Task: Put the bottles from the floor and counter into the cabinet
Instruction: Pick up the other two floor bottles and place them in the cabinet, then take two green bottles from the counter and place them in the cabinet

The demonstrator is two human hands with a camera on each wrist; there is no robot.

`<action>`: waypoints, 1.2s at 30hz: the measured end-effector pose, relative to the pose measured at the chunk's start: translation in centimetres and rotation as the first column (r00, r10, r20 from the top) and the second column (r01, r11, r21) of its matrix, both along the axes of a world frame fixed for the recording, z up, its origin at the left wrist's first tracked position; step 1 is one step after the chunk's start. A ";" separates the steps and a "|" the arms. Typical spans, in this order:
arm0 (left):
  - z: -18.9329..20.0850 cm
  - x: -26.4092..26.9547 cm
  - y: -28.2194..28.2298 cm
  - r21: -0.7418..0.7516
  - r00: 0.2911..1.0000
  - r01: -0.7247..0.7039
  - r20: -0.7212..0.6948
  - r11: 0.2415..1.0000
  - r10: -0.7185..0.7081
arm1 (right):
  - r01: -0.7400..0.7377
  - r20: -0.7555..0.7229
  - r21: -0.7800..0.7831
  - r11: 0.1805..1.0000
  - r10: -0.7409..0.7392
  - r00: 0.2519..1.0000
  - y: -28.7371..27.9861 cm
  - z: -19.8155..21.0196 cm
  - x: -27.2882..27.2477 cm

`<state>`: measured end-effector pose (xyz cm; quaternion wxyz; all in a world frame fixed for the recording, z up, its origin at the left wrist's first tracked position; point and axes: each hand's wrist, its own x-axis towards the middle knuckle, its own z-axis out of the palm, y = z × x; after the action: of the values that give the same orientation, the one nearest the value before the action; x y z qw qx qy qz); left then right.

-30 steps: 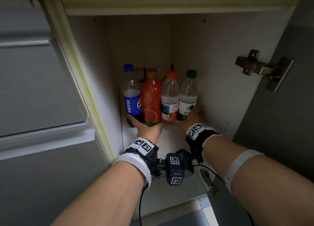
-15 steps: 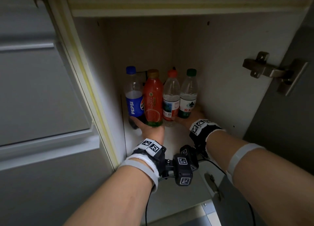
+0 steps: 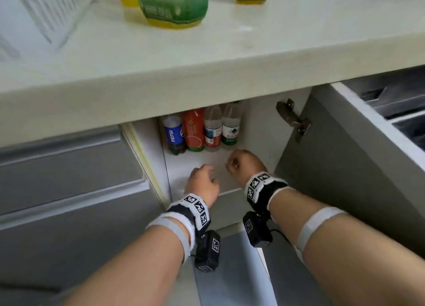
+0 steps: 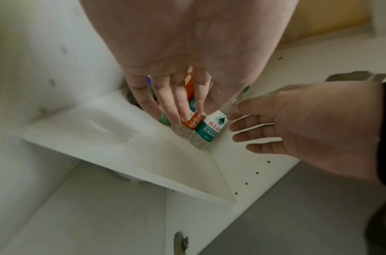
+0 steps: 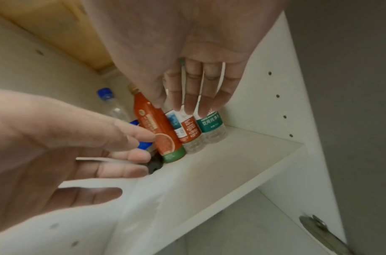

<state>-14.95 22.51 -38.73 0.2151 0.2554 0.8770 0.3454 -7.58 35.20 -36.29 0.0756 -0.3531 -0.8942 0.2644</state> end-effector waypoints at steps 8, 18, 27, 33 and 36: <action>15.1 5.4 -8.3 -0.161 0.991 0.084 -0.088 0.983 -0.099 | -0.013 0.062 -0.005 1.000 0.013 0.998 -8.4 12.8 6.7; 39.6 6.1 -11.9 -0.016 0.981 0.088 -0.172 0.996 -0.090 | -0.021 0.000 -0.097 0.995 0.021 1.000 -10.3 36.4 8.9; 49.2 -1.2 -10.6 0.164 0.987 0.041 -0.160 0.986 -0.014 | 0.064 0.037 -0.061 0.996 -0.062 0.997 -7.0 47.2 5.4; 48.5 -5.1 -6.4 0.166 0.995 0.029 -0.099 0.986 -0.013 | 0.170 0.060 -0.116 0.979 -0.164 0.985 -3.8 47.4 2.6; 46.9 -6.3 -3.8 0.211 1.000 -0.009 -0.009 0.977 0.011 | 0.209 0.055 -0.145 0.967 -0.203 0.978 -1.2 46.2 1.2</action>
<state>-21.23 18.71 8.12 0.1807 0.2738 0.8379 0.4363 -6.34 34.03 9.95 0.0583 -0.4539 -0.8316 0.3147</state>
